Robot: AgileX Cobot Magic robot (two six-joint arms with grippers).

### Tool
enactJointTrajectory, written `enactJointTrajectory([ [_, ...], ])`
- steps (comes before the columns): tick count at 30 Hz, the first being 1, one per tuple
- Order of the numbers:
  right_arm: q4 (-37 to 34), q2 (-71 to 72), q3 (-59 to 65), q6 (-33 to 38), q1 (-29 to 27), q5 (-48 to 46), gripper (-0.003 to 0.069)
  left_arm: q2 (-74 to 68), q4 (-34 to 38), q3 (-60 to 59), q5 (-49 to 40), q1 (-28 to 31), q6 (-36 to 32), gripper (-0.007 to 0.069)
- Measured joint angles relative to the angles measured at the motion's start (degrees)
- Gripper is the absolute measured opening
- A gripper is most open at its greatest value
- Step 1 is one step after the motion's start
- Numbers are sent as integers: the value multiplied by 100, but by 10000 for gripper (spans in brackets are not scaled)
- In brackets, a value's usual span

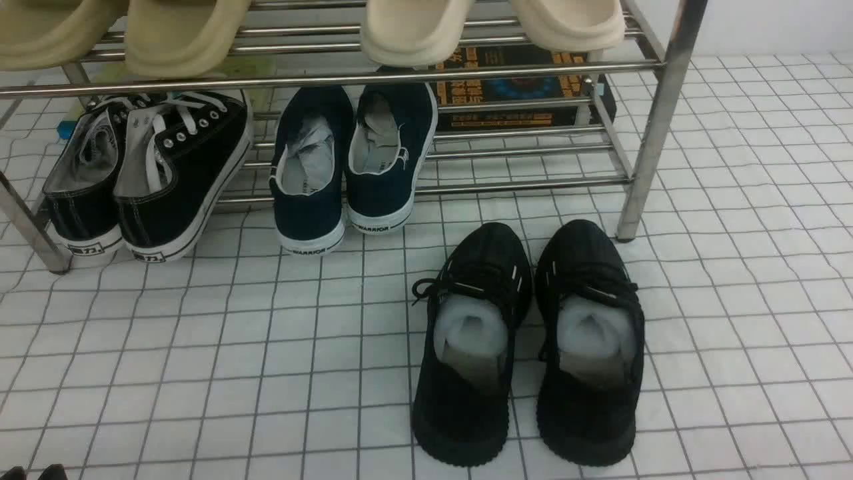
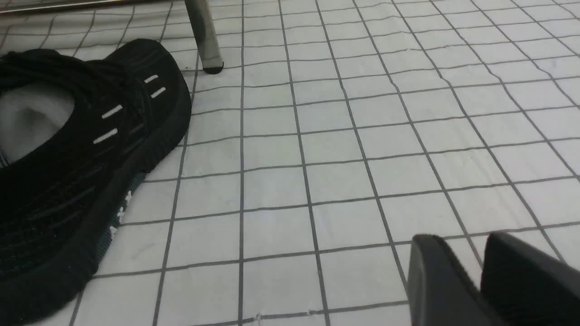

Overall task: Take the shoes off the shelf with your hand from the white checkered tablecloth.
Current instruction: 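Grasp the leftmost shoe on the bottom shelf of the shoe rack with the left gripper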

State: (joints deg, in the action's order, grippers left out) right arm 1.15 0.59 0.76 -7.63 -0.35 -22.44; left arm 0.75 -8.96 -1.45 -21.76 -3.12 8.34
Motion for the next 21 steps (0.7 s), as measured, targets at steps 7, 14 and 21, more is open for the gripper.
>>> enactJointTrajectory([
  [7, 0, 0, 0, 0, 0, 0, 193, 0, 0, 0, 0, 0, 0, 240],
  [14, 0, 0, 0, 0, 0, 0, 204, 0, 0, 0, 0, 0, 0, 240],
  [21, 0, 0, 0, 0, 0, 0, 212, 0, 0, 0, 0, 0, 0, 240],
])
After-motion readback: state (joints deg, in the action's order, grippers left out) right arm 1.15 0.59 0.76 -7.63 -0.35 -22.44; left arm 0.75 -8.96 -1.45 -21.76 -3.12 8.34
